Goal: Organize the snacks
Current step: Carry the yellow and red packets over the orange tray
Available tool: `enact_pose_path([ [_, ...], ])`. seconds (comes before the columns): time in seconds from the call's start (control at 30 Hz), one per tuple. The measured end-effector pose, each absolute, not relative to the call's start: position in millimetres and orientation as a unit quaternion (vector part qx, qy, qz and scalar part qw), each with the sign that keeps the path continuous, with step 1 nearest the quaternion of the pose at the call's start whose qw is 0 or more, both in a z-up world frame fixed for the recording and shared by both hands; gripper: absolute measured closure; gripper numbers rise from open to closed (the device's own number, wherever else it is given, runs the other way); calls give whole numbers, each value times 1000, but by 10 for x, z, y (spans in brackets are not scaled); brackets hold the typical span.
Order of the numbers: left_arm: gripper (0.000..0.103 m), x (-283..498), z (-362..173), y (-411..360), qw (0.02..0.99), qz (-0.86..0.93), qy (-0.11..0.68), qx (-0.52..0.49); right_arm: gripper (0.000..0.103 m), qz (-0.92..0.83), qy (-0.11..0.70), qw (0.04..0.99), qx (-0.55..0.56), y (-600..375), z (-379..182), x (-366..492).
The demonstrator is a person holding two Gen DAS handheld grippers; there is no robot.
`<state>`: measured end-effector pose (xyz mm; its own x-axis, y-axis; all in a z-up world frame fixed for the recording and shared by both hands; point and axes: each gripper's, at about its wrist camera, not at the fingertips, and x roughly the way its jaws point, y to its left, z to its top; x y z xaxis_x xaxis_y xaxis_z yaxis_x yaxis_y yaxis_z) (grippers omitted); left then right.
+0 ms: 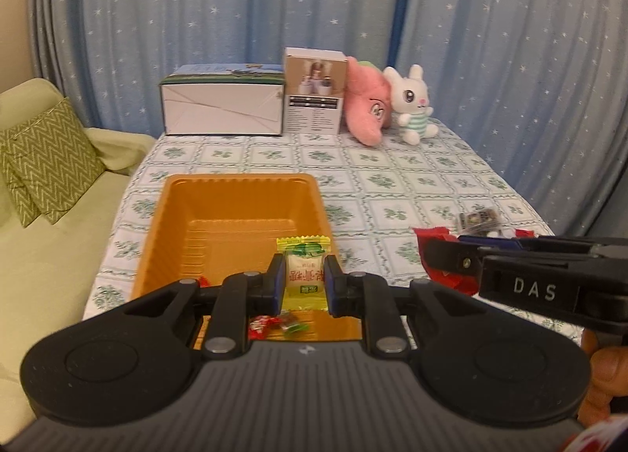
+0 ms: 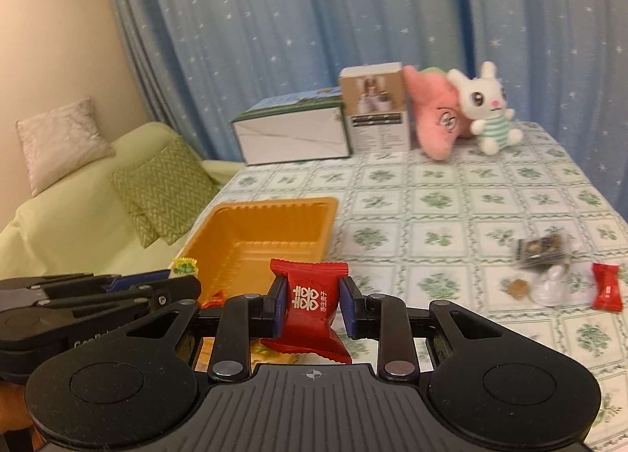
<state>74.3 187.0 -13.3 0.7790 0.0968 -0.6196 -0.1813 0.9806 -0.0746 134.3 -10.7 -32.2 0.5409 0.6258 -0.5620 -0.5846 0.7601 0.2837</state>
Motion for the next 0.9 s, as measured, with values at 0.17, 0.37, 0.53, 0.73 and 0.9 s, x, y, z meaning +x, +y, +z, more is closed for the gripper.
enact_pose_path([
  [0.17,85,684,-191,2104,937,91,328,-72,74,358,339,870,23,95,-387,1352],
  [0.37,85,672,-305,2381,932,104,339,-79,74,370,352,860,13,301,-507,1437],
  [0.53,85,748,-398,2569,928,106,348,-80,74,371,365,854,17,399,-621,1544],
  [0.73,85,865,-542,2680,923,108,361,-83,74,376,374,848,23,512,-712,1645],
  [0.9,84,936,-673,2763,919,106,369,-91,74,380,379,843,23,601,-784,1707],
])
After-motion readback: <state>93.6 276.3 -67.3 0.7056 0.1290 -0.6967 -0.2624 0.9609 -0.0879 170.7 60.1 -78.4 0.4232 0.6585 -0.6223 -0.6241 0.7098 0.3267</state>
